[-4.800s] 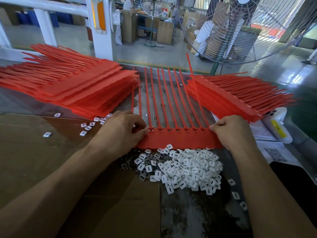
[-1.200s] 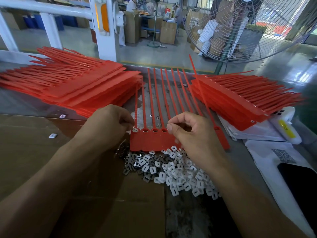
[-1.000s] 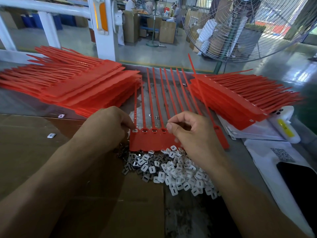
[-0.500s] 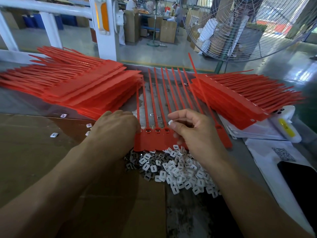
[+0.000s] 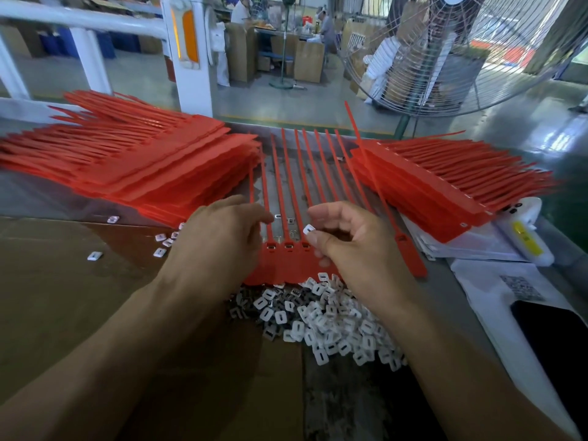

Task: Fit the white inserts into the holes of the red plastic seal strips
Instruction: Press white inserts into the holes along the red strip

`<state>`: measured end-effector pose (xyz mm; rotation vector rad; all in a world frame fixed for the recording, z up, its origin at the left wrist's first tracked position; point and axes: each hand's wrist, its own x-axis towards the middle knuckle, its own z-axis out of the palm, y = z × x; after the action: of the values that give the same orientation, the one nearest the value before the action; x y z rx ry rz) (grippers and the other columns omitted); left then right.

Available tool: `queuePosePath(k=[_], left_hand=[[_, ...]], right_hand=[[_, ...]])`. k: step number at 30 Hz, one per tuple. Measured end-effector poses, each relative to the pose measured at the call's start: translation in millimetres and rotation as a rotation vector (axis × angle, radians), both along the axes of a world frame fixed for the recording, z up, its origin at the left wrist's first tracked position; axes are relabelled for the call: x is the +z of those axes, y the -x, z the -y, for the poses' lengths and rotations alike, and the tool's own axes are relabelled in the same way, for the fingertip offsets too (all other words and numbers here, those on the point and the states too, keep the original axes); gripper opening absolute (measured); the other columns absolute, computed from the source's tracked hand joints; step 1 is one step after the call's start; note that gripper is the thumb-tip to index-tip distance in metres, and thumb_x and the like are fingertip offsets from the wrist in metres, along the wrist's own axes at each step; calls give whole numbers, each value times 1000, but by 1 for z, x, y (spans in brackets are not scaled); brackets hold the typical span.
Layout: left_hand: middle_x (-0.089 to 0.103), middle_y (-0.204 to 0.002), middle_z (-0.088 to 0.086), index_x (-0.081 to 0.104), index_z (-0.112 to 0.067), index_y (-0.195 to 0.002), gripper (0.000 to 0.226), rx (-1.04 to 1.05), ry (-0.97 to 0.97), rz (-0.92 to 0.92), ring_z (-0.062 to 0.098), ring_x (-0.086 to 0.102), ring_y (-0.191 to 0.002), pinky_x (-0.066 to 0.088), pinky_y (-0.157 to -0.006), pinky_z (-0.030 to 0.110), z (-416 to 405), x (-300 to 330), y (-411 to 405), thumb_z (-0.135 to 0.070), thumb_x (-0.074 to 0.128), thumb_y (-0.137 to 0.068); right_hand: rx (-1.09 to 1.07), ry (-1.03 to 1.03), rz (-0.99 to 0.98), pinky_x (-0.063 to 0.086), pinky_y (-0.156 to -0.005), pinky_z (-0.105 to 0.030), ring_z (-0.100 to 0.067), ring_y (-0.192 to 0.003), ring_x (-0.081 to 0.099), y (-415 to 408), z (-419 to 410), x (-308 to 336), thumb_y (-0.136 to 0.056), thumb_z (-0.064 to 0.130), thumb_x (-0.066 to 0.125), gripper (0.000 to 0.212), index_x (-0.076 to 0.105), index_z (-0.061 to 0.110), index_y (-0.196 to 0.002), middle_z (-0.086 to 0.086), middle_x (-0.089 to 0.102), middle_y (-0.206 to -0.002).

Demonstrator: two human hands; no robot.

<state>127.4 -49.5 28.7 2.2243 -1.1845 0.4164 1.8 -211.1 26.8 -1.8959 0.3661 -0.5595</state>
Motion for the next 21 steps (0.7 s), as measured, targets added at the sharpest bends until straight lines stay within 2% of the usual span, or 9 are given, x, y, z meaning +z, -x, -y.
queuePosePath(k=[2,4,10,14,17,19,21], left_hand=[[63,-99,-13,72,-25,-115,25,-135,90,-28,5,62,-82,53,-73,28,4,-2,4,-15,63,-94],[58,-96,-17,70,-26,-116,24,-243,113,-31,4,61,-80,52,-70,22,8,-4,7,-22,68,-92],[61,-100,-15,72,-26,-108,19,-321,93,10,3,58,-84,53,-77,38,11,-7,9,-33,67,-91],[62,-101,-15,71,-28,-108,20,-318,68,7,3,59,-86,54,-79,40,10,-6,9,-35,67,-90],[62,-101,-14,70,-27,-106,20,-309,73,-3,7,60,-86,54,-79,41,10,-5,9,-36,66,-88],[60,-98,-15,70,-26,-103,19,-293,88,-12,7,59,-84,53,-78,36,10,-5,9,-37,66,-87],[58,-94,-19,69,-28,-100,17,-271,103,-27,5,58,-83,47,-77,23,9,-6,9,-37,68,-86]], right_hand=[[15,2,-34,56,-68,-15,0,-80,72,0,-1,-1,-95,19,73,26,68,40,-108,29,69,-102],[31,20,-70,56,-70,-20,1,-82,72,0,-2,-1,-97,23,72,23,66,41,-111,26,70,-104],[65,80,-104,56,-83,-25,3,-92,70,1,-5,0,-100,20,66,23,66,39,-115,21,71,-105],[66,80,-109,57,-89,-31,2,-94,69,1,-6,1,-100,20,66,24,67,38,-116,19,72,-104],[69,81,-99,56,-87,-29,3,-91,69,1,-6,2,-100,19,66,25,67,39,-115,20,71,-103],[68,84,-97,56,-84,-26,3,-90,69,1,-6,2,-100,19,66,26,67,38,-117,21,70,-102],[64,84,-100,55,-83,-24,4,-90,69,1,-7,2,-100,20,66,26,67,37,-119,20,71,-102]])
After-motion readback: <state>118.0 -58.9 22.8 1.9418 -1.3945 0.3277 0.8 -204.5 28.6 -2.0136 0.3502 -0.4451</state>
